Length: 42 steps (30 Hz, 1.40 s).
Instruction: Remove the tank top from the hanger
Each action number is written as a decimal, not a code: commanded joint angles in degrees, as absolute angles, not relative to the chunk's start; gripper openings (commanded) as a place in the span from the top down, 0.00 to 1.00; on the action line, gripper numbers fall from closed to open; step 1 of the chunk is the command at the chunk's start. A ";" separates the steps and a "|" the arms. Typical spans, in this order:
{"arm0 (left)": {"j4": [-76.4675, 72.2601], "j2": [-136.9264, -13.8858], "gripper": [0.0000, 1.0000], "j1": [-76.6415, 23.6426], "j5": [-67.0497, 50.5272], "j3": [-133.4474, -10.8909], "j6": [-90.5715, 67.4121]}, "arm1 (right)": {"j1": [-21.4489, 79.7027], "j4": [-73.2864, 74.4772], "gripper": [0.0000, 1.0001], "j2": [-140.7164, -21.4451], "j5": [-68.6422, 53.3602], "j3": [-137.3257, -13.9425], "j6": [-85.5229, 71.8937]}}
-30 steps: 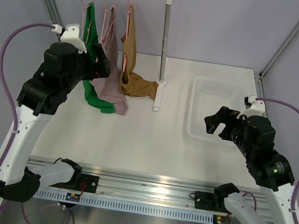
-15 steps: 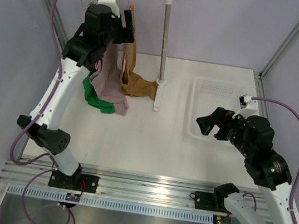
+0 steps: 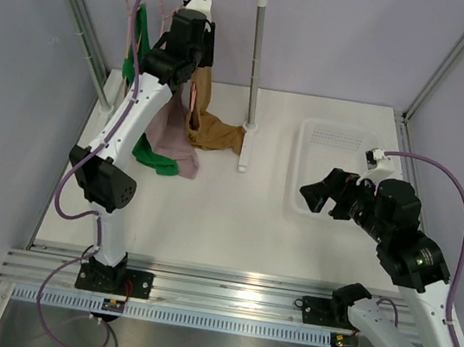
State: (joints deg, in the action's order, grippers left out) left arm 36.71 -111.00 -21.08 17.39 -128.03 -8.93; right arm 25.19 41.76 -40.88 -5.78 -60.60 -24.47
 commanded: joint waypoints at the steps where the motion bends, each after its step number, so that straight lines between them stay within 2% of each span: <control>1: 32.87 -109.87 0.59 -21.09 19.34 -132.01 -7.74 | 25.58 39.29 0.00 -41.31 -8.00 -60.12 -24.96; 8: 32.25 -110.30 0.58 -20.92 20.04 -134.12 -6.68 | 25.58 37.18 0.01 -42.36 -9.84 -58.80 -25.75; 13: 33.40 -111.44 0.72 -19.87 19.25 -135.44 -7.21 | 25.66 37.18 0.01 -42.63 -10.37 -58.62 -25.75; 16: 33.66 -111.97 0.75 -19.34 18.64 -135.53 -7.47 | 25.58 37.35 0.02 -42.36 -10.20 -58.88 -25.58; 22: 34.36 -112.85 0.69 -18.90 17.14 -136.40 -7.29 | 25.58 37.70 0.02 -42.19 -10.02 -59.06 -25.49; 28: 34.72 -114.08 0.77 -18.46 16.96 -137.11 -7.56 | 25.58 37.70 0.02 -42.01 -9.93 -59.06 -25.49; 30: 35.24 -114.61 0.93 -18.28 16.44 -137.98 -7.56 | 25.58 38.14 0.02 -42.10 -9.67 -59.24 -25.23; 32: 35.68 -114.79 1.00 -18.28 16.70 -139.04 -7.82 | 25.58 38.67 0.02 -42.19 -9.23 -59.41 -24.96; 42: 34.36 -111.97 1.00 -18.28 15.73 -143.34 -8.79 | 25.58 39.11 0.02 -41.92 -8.70 -59.59 -24.79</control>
